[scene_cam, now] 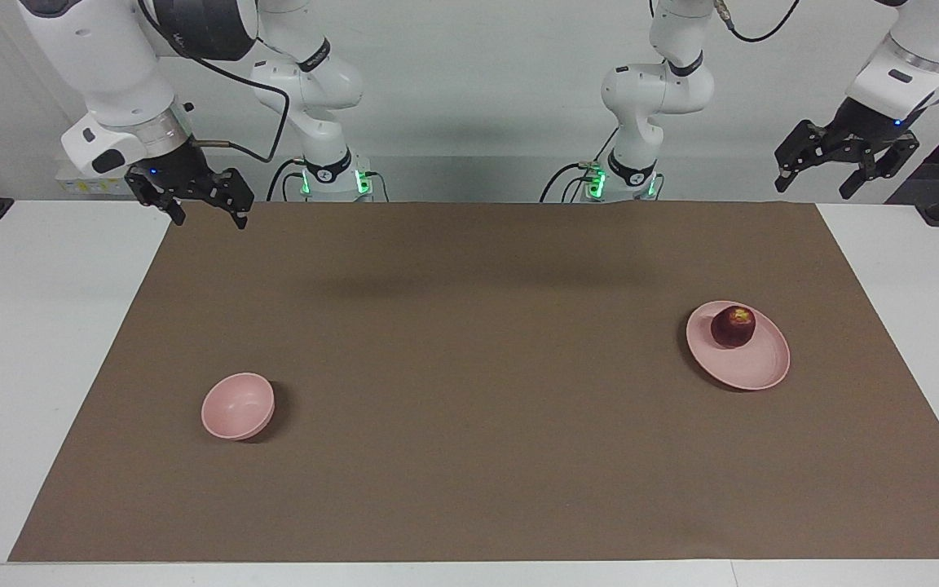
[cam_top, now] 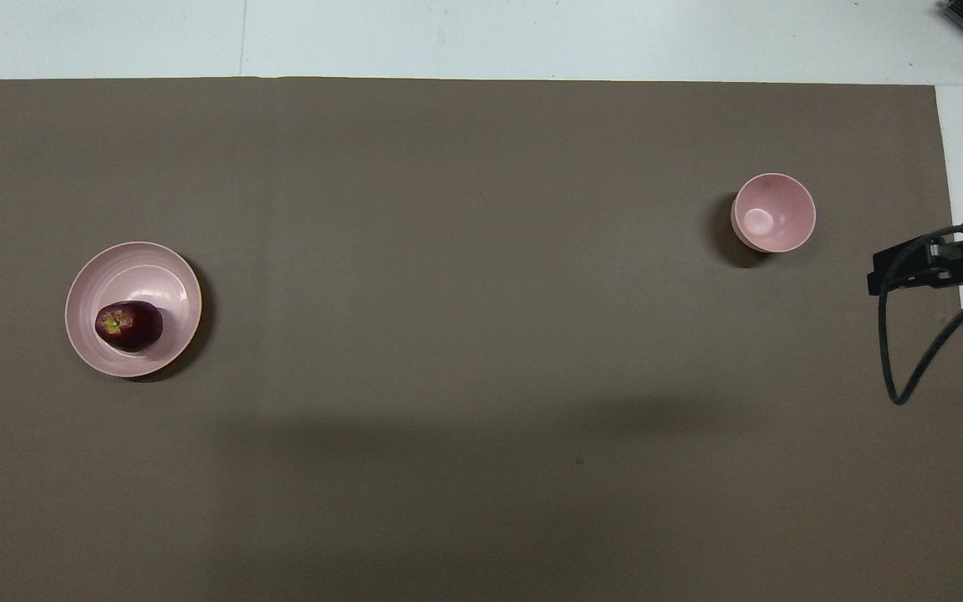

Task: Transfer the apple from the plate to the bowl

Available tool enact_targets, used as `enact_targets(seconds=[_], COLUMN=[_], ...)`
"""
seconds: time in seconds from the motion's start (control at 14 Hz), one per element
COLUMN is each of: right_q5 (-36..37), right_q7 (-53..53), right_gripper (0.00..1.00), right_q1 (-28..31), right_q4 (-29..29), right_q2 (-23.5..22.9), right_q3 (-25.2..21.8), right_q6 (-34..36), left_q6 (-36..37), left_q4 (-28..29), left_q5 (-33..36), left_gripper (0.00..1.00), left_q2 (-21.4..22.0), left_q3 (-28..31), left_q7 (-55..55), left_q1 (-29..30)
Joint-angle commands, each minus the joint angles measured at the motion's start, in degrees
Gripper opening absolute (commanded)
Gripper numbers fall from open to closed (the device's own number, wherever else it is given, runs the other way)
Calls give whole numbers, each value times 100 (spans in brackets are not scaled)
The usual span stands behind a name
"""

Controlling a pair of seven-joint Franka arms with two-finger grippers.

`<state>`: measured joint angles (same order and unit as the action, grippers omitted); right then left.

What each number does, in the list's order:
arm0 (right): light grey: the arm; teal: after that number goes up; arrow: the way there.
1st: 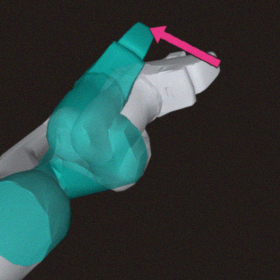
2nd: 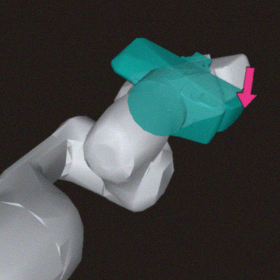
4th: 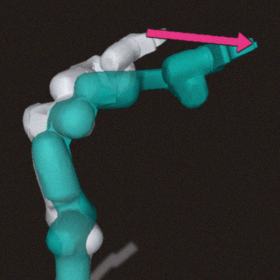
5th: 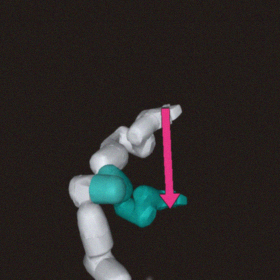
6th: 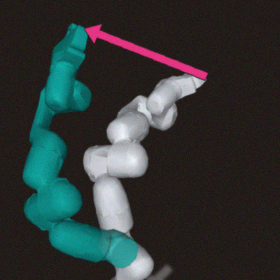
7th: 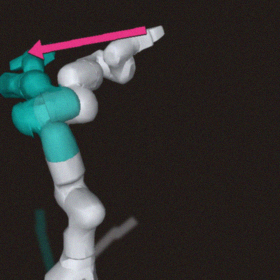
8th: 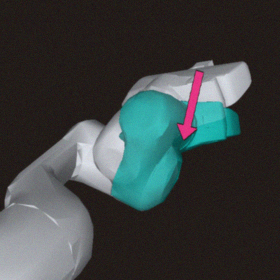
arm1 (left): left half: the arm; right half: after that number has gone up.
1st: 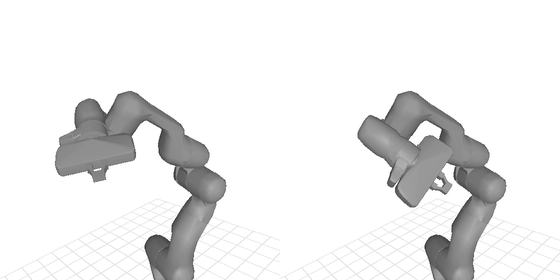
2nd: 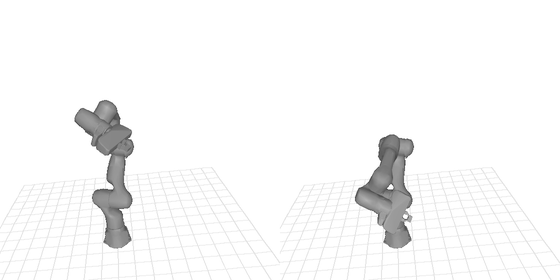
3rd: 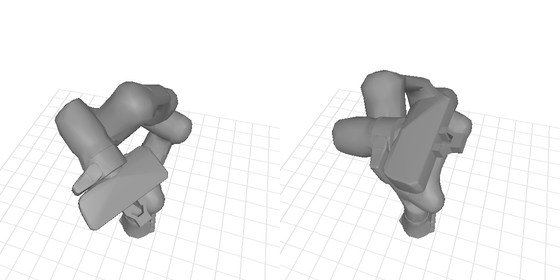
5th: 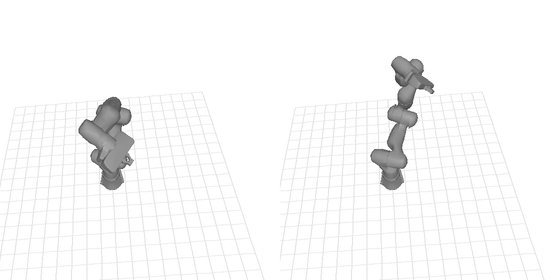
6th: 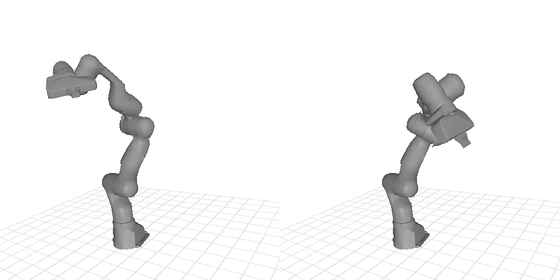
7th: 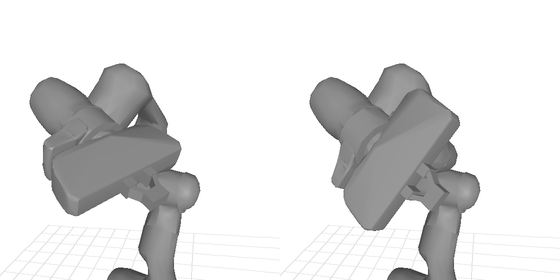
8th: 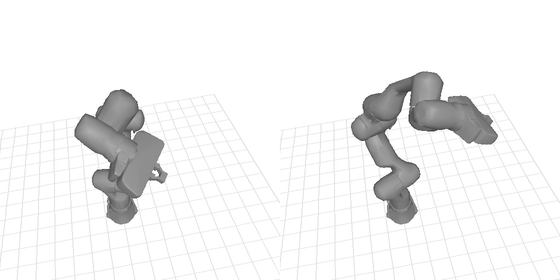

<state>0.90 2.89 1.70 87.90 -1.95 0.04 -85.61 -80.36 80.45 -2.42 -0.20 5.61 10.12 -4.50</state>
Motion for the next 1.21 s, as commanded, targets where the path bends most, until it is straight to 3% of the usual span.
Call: enact_targets(seconds=[0.0, 0.5, 0.79, 1.14], right_q5=[-99, -99, -99, -99], right_q7=[10, 10, 10, 10], right_gripper=[100, 100, 100, 100], right_q1=[32, 32, 32, 32], right_q4=[-98, -98, -98, -98], right_q2=[-51, -42, -51, -51], right_q3=[14, 14, 14, 14], right_q6=[71, 71, 71, 71], left_q6=[-15, -41, -601, -840], left_q4=[-3, 41, 576, 831], left_q5=[-48, -48, -66, -75], left_gripper=[100, 100, 100, 100], left_q2=[46, 55, 344, 336], left_q3=[72, 63, 54, 54], left_q7=[-80, -80, -36, -1], left_q1=[-95, -95, -113, -104])
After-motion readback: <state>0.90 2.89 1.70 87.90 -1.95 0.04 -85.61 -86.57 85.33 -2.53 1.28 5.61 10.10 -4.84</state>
